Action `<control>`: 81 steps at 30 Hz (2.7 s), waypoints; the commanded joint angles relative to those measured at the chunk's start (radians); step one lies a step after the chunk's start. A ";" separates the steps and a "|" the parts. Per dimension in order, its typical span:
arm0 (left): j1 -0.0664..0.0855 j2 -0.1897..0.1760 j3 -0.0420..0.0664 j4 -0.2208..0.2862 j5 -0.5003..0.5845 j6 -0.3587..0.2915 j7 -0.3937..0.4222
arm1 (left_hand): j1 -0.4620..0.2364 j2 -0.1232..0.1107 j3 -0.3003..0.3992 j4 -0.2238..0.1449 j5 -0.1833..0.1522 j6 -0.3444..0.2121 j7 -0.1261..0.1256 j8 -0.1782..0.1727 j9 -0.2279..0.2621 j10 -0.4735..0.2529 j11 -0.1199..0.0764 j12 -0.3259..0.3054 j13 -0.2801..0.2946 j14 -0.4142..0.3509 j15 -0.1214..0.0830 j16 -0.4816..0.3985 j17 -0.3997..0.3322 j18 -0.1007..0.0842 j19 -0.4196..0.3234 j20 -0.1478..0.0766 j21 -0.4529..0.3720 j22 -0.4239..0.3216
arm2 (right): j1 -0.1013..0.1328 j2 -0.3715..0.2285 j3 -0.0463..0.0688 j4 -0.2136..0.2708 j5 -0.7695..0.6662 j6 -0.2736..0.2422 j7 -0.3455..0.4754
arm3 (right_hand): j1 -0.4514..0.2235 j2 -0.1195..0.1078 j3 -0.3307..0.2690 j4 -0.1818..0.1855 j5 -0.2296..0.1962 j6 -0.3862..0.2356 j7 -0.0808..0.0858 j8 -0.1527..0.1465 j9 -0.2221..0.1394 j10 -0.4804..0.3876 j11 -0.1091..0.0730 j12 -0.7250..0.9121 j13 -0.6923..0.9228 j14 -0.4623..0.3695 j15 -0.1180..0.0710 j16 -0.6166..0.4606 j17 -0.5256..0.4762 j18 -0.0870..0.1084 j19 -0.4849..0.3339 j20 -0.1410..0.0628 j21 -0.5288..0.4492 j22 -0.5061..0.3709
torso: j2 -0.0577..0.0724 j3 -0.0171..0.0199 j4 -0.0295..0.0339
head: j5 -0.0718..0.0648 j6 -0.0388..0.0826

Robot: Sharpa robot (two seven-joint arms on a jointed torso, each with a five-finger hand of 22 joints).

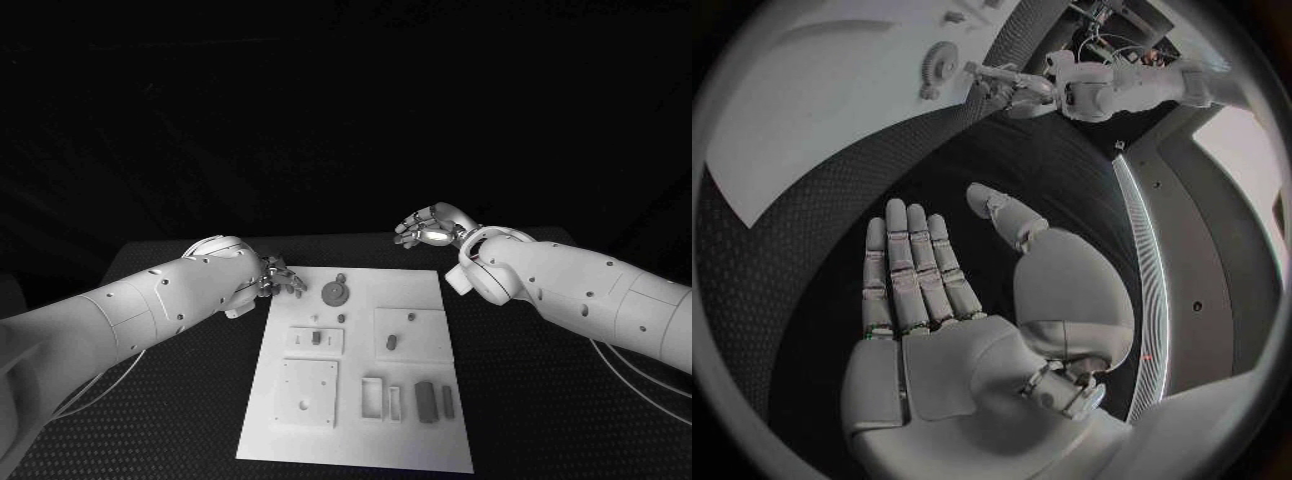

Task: Assemble the parts on the task board

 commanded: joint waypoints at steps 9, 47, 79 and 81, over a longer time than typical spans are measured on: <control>0.000 0.008 0.000 -0.009 0.004 0.025 0.014 | 0.004 0.036 -0.015 -0.017 0.000 0.013 -0.002 0.006 -0.003 0.008 0.001 -0.008 0.000 -0.006 -0.004 0.005 -0.001 -0.005 -0.009 -0.129 -0.004 0.007 | 0.000 0.001 0.000 0.001 0.000 0.008 0.011 | 0.002 0.002 -0.005 0.000 0.007 -0.004 0.001 0.002 -0.002 0.006 -0.001 -0.007 -0.001 0.001 0.006 -0.007 -0.001 -0.018 -0.006 0.000 -0.004 0.002 | 0.001 0.0004 0.0003 | -0.002 -0.001; -0.010 0.006 0.002 -0.020 0.060 0.004 0.030 | 0.084 0.220 0.004 -0.144 0.037 0.040 -0.007 0.016 -0.014 0.029 -0.003 -0.009 0.000 0.006 -0.005 0.017 -0.003 -0.009 -0.001 -0.128 -0.003 0.017 | 0.000 0.002 0.000 -0.001 0.000 0.011 0.009 | 0.001 0.003 -0.006 0.001 0.008 -0.003 0.001 0.002 -0.002 0.006 -0.001 -0.007 -0.001 0.001 0.006 -0.007 -0.002 -0.018 -0.006 0.000 -0.004 0.002 | 0.000 0.0003 0.0009 | -0.006 -0.008; 0.015 -0.230 0.003 0.348 0.174 -0.094 0.003 | 0.037 0.245 0.005 -0.183 0.069 0.093 -0.024 0.028 -0.029 0.033 -0.021 -0.004 0.009 0.016 -0.018 0.025 -0.005 -0.009 0.013 -0.134 0.002 0.017 | 0.001 0.000 0.000 -0.028 0.005 0.013 0.007 | 0.000 0.002 -0.006 0.001 0.008 -0.004 0.001 0.003 -0.003 0.007 -0.001 -0.008 -0.001 0.001 0.006 -0.008 -0.002 -0.018 -0.007 0.000 -0.005 0.002 | -0.010 -0.0019 0.0118 | -0.007 -0.006; 0.015 -0.246 -0.001 0.379 0.161 -0.111 0.003 | 0.036 0.245 0.005 -0.184 0.070 0.094 -0.024 0.028 -0.030 0.033 -0.021 -0.003 0.009 0.016 -0.018 0.026 -0.005 -0.009 0.013 -0.135 0.003 0.017 | 0.001 -0.001 0.000 -0.029 0.005 0.013 0.007 | 0.000 0.002 -0.006 0.001 0.008 -0.004 0.001 0.003 -0.003 0.007 -0.001 -0.008 -0.001 0.001 0.005 -0.008 -0.002 -0.018 -0.007 0.000 -0.005 0.002 | -0.010 -0.0024 0.0131 | -0.008 -0.007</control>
